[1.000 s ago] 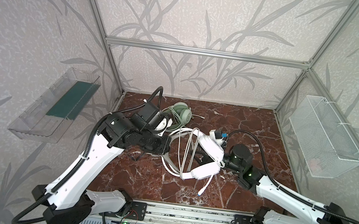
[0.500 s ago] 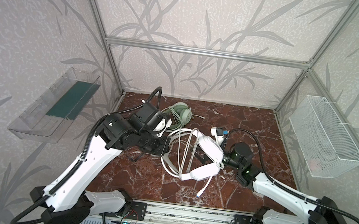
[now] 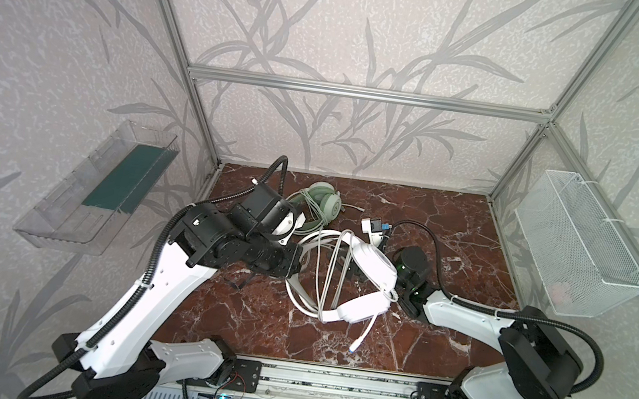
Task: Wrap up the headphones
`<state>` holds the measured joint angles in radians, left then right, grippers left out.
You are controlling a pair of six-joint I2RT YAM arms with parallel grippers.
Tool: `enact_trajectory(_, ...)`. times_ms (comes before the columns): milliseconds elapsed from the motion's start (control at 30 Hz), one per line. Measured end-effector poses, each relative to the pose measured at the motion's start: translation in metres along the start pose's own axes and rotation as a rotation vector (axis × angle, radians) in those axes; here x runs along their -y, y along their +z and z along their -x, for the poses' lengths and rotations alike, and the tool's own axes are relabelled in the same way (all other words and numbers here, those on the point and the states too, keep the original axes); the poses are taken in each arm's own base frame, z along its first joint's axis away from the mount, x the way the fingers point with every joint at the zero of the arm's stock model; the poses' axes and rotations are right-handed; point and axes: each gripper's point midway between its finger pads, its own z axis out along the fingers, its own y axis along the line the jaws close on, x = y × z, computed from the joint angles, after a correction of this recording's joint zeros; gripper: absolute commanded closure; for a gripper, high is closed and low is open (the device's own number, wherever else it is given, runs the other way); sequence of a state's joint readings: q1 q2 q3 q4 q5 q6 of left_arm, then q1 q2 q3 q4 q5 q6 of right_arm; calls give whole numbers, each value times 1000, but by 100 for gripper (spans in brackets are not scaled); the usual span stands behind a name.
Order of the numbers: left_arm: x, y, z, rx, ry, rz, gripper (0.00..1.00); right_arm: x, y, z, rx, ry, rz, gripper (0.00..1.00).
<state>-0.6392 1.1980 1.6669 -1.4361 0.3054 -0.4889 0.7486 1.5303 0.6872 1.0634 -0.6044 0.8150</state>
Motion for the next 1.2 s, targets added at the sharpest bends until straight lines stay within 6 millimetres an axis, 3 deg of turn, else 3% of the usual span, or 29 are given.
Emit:
enact_trajectory(100, 0, 0, 0, 0, 0, 0, 100, 7, 6, -5, 5, 32, 27, 60)
enact_trajectory(333, 0, 0, 0, 1, 3, 2, 100, 9, 5, 2, 50, 38, 70, 77)
enact_trajectory(567, -3, 0, 2, 9, 8, 17, 100, 12, 0, 5, 70, 3, 47, 100)
enact_trajectory(733, -5, -7, 7, 44, 12, 37, 100, 30, -12, -8, 56, -9, -30, 100)
enact_trajectory(1000, 1, -40, 25, 179, 31, 40, 100, 103, -58, -42, 56, 77, -287, 100)
enact_trajectory(1200, 4, -66, 34, 274, 38, 43, 100, 136, -82, -69, 14, 98, -465, 100)
